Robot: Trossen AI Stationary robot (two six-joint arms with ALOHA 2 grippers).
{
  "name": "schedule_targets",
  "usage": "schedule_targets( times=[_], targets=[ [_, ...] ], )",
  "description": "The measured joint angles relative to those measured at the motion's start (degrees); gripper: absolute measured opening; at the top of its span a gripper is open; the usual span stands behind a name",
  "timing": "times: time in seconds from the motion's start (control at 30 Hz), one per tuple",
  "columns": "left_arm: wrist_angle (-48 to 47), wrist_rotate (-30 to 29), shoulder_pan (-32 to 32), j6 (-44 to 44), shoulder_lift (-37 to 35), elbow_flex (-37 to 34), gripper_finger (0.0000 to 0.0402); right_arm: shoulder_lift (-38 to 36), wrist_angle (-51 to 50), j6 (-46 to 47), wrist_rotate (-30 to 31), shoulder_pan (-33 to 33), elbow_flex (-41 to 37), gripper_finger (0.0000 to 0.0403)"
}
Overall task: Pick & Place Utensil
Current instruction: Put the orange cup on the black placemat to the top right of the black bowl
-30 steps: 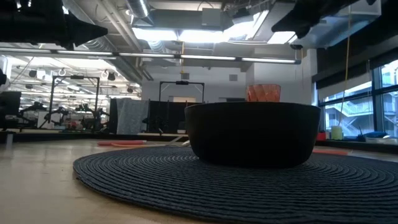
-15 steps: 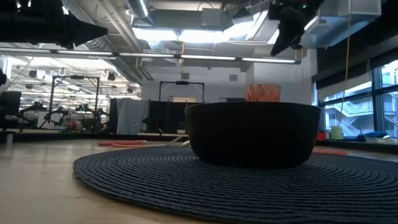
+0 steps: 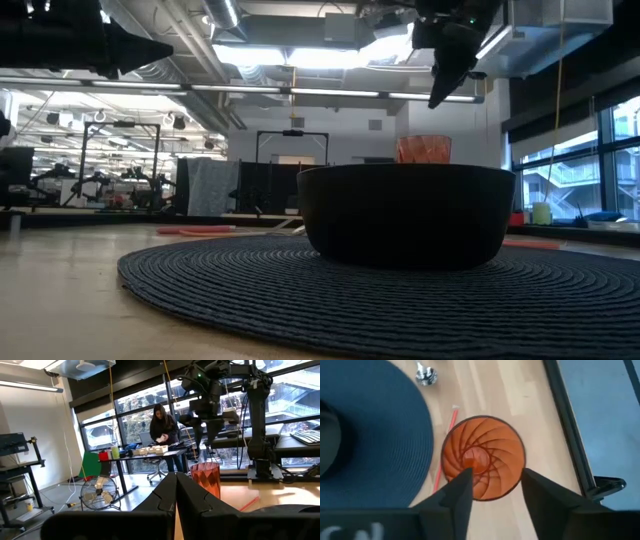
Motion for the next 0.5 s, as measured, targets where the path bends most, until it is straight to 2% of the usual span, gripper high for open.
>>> schedule_targets(
  times=[0.3, 0.5],
  targets=[
    [0.00, -0.02, 0.01, 0.02, 0.00, 0.00, 0.0004, 0.00, -1.28, -2.02, -0.05, 5.37, -0.16, 0.0259],
    [-0.02, 0.00, 0.01, -0.87, 0.00, 0.00, 0.0004, 0.93, -0.90, -4.06, -0.03, 7.73, -0.17, 0.0280]
  ],
)
